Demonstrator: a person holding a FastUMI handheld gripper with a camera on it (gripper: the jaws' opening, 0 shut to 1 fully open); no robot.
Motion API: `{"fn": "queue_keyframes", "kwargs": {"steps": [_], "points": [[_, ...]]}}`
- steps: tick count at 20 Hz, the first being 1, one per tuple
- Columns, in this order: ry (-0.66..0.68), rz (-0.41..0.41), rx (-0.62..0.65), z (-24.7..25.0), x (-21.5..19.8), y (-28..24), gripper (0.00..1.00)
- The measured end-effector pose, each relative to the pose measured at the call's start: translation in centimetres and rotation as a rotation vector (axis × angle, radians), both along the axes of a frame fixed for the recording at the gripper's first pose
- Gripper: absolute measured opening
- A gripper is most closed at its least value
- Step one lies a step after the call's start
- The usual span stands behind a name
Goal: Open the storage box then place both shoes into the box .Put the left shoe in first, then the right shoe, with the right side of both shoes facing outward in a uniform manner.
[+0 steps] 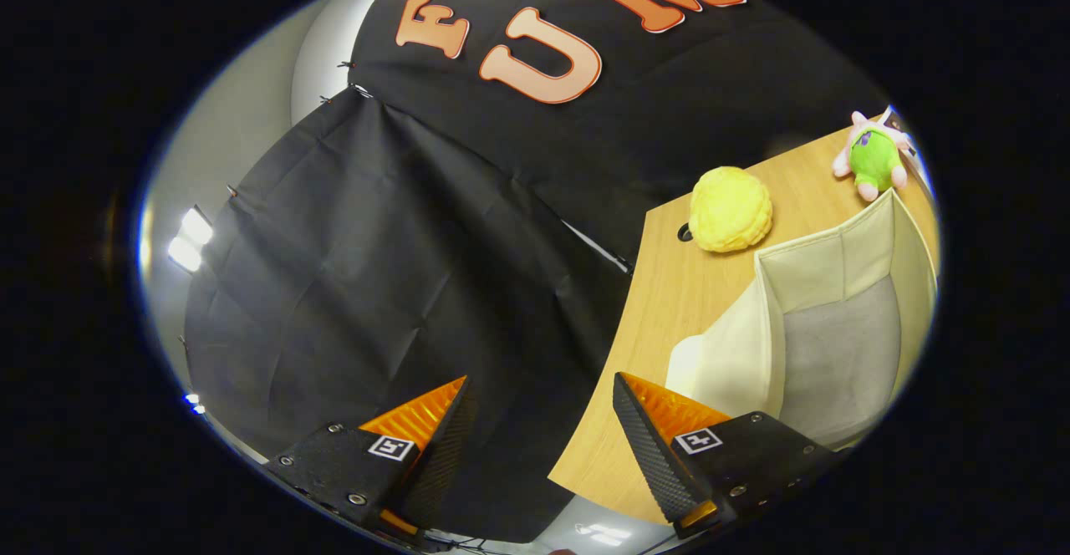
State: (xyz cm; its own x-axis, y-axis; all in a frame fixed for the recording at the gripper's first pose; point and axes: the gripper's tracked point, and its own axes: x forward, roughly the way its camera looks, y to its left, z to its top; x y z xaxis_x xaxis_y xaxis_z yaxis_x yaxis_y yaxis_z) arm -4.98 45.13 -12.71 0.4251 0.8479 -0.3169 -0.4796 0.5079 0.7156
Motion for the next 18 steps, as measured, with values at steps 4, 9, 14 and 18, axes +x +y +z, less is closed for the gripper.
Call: {"fn": "queue_keyframes", "kwargs": {"steps": [4,9,14,18], "points": [[-0.063,-0.082,-0.066,-0.6,2.1,-3.7,0.98],[-0.125,-0.200,-0.139,-1.0,4.1,-10.5,0.98],[-0.190,-0.324,-0.260,-2.8,6.2,-19.1,0.98],[-0.224,-0.457,-0.373,-4.9,7.5,-26.8,0.98]]}}
